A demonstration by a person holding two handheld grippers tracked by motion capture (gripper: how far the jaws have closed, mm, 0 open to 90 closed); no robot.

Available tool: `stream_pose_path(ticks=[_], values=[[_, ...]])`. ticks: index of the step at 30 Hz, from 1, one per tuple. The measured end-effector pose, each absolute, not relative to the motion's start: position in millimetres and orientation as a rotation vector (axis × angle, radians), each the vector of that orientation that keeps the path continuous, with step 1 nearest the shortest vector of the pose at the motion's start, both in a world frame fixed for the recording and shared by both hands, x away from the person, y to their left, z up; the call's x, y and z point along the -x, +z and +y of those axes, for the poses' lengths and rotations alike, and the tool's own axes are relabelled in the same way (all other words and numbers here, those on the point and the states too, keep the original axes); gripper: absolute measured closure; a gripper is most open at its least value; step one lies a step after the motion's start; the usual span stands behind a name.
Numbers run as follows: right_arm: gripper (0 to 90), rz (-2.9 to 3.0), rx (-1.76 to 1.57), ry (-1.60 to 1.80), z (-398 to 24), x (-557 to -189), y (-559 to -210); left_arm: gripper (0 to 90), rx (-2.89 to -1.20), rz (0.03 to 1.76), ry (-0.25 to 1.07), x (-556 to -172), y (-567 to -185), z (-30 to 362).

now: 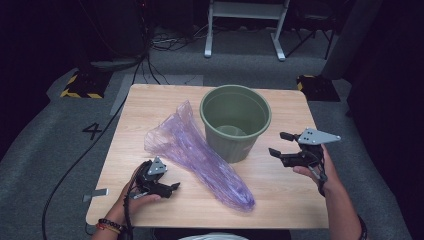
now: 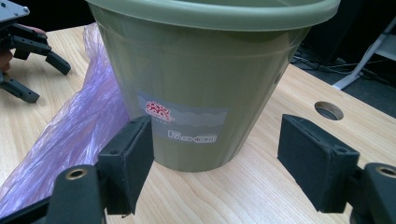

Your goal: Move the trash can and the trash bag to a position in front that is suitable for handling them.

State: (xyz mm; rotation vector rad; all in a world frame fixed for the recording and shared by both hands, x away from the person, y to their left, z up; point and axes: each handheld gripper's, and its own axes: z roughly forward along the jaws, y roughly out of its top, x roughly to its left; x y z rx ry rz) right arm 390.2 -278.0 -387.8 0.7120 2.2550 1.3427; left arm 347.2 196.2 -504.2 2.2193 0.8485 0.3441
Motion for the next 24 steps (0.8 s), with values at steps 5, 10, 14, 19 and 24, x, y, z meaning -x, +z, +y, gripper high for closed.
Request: stream_pose_path(ticks=[5,10,14,19,24], values=[[26.7,2.255,-0.702,1.337,-273,-392,-384,14.0,-2.221,0.847,0.345,-347,-504,196],[26.6,2.254,-0.691,1.339,-270,-393,-381,14.0,-2.218,0.850,0.341,-347,-504,196],[26.4,2.250,-0.669,1.342,-266,-394,-376,14.0,-2.218,0.849,0.342,-347,-504,196],[26.3,2.245,-0.661,1.352,-262,-395,-373,14.0,-2.218,0.849,0.341,-347,-504,196],[26.3,2.244,-0.632,1.356,-257,-395,-367,14.0,-2.218,0.849,0.341,-347,-504,196]])
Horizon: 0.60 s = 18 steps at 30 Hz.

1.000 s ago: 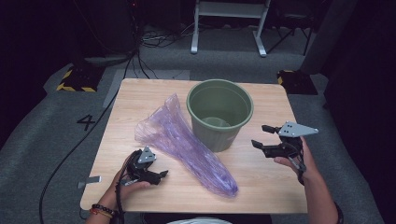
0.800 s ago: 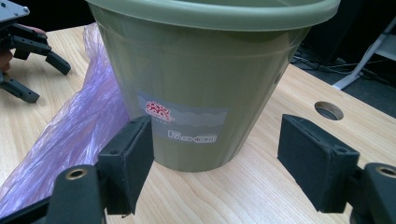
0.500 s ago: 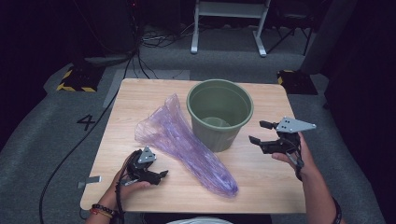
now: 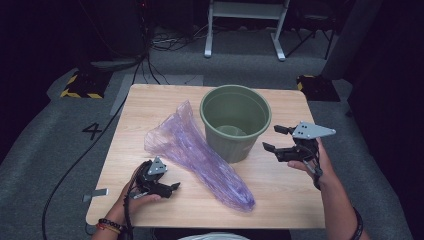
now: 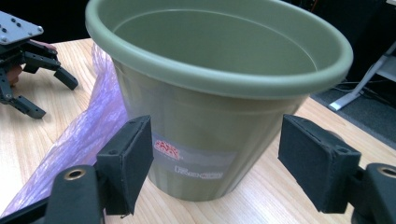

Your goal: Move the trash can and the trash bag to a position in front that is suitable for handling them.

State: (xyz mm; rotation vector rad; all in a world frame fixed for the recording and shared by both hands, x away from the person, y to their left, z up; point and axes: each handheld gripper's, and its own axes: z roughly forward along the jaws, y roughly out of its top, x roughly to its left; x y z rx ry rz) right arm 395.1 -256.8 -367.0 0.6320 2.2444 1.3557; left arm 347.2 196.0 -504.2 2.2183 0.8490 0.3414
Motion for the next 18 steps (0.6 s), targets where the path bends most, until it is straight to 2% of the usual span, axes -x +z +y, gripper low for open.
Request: stream_pose_path(ticks=[18], values=[[26.3,2.251,-0.526,1.325,-234,-391,-344,14.0,-2.219,0.848,0.342,-347,-504,196]])
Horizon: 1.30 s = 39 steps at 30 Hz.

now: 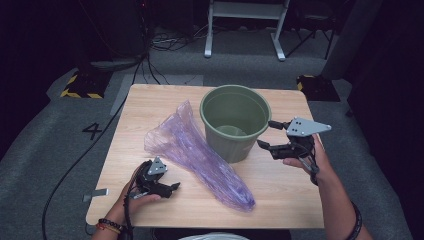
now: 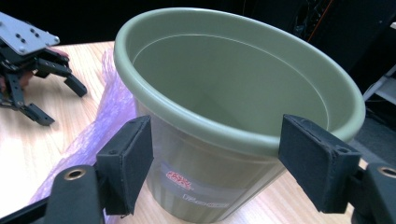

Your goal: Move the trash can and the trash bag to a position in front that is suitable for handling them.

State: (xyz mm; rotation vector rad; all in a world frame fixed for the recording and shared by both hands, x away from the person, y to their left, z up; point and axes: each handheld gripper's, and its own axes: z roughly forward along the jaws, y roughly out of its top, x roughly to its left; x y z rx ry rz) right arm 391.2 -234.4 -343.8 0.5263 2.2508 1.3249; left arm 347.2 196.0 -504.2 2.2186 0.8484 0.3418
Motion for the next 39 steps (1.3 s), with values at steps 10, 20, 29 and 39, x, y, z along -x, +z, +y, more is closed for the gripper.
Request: stream_pose_path(ticks=[10,20,29,39], values=[[26.3,2.260,-0.503,1.292,-224,-397,-340,14.0,-2.219,0.849,0.342,-347,-504,196],[25.4,2.409,-0.404,1.274,-202,-413,-343,14.0,-2.221,0.845,0.340,-348,-504,195],[51.8,2.550,-0.323,1.169,-180,-422,-345,14.0,-2.220,0.845,0.340,-348,-504,195],[73.0,2.610,-0.230,1.123,-178,-419,-339,14.0,-2.220,0.843,0.340,-348,-504,195]])
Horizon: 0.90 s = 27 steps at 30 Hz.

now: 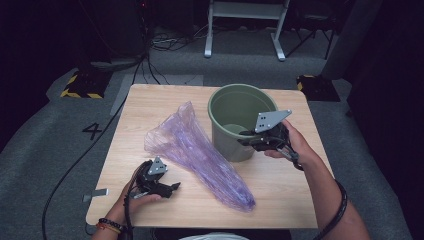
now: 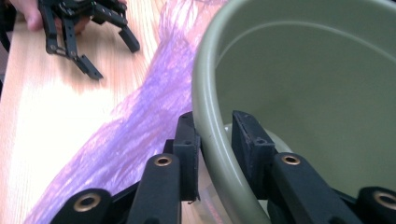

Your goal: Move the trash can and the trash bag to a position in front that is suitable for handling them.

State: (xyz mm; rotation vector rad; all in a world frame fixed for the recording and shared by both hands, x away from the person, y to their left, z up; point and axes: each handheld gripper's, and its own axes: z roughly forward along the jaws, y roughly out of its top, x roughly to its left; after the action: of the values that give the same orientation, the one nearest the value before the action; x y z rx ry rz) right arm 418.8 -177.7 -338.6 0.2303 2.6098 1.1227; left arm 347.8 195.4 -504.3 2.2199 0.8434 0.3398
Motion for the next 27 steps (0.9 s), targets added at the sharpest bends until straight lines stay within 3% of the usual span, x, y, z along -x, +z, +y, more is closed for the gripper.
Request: stream_pose_path(ticks=[9,10,11,12,13,15,20,27], values=[[74.0,2.630,-0.211,1.093,-187,-408,-337,14.0,-2.220,0.843,0.340,-348,-504,195],[72.3,2.624,-0.217,1.093,-188,-407,-337,14.0,-2.220,0.844,0.340,-348,-504,195],[57.0,2.604,-0.248,1.106,-191,-405,-337,14.1,-2.220,0.843,0.340,-348,-504,195],[50.2,2.586,-0.265,1.111,-193,-404,-336,14.1,-2.220,0.843,0.340,-348,-504,195],[50.2,2.586,-0.265,1.111,-193,-404,-336,14.1,-2.220,0.843,0.340,-348,-504,195],[37.5,2.516,-0.294,1.123,-200,-399,-335,14.1,-2.220,0.843,0.340,-348,-504,195],[29.3,2.394,-0.326,1.218,-213,-383,-332,14.1,-2.220,0.844,0.340,-348,-504,195],[29.7,2.235,-0.347,1.335,-235,-356,-323,14.1,-2.220,0.845,0.341,-348,-504,195]])
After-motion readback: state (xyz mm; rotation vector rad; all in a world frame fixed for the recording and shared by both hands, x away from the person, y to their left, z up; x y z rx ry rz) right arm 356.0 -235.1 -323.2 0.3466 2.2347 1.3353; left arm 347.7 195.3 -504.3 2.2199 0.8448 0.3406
